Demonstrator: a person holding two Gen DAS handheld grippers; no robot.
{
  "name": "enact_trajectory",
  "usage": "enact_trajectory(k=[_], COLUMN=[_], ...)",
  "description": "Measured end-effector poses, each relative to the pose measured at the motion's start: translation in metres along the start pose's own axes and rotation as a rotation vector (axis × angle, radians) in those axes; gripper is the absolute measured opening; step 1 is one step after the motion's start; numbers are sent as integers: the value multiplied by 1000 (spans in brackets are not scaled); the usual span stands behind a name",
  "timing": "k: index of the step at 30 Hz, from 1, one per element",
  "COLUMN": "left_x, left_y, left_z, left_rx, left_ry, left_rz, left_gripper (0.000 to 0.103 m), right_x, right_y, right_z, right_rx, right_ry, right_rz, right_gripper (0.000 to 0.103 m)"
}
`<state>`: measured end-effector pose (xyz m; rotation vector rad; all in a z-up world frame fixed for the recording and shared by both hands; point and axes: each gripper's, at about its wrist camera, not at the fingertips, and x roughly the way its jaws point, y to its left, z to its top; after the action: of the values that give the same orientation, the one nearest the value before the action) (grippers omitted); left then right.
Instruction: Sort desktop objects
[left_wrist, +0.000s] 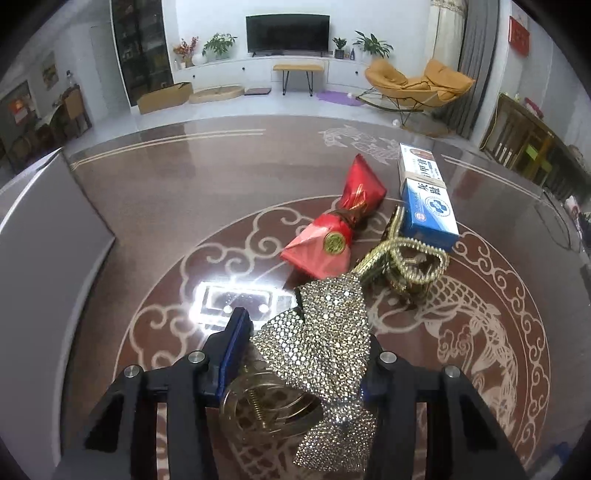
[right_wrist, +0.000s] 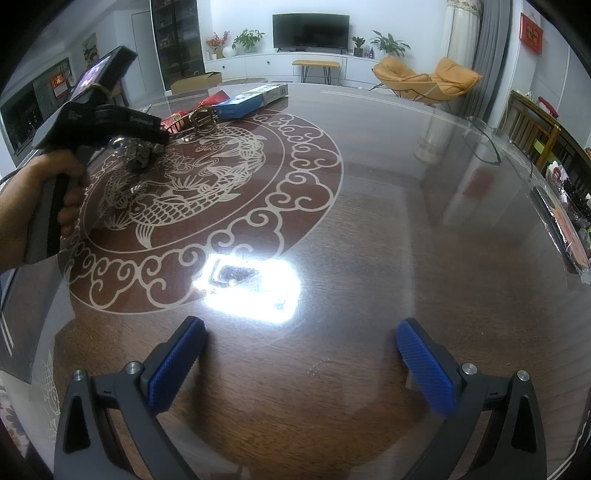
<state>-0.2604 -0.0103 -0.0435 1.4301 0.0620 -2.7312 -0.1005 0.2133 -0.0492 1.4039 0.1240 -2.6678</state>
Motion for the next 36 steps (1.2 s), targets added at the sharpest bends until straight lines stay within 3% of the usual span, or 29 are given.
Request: enact_trajectory(k=[5,17,26,36], left_x=[-21,-81,-96,-99], left_y=[13,20,41,46], left_z=[-28,-108,-135,-142], left_rx=[-21,140,66,70], left_ry=[0,-8,-26,-34], left_rz=[-21,-21,-91,-100], left_gripper=[48,48,48,48], right_x=[0,-1,-1,-1], right_y=[0,0,0,0], right_z=[0,0,0,0], right_rx=[0,0,0,1], right_ry=[0,0,0,0], right_rz=[0,-1,-1,-1], right_gripper=[103,103,103,103])
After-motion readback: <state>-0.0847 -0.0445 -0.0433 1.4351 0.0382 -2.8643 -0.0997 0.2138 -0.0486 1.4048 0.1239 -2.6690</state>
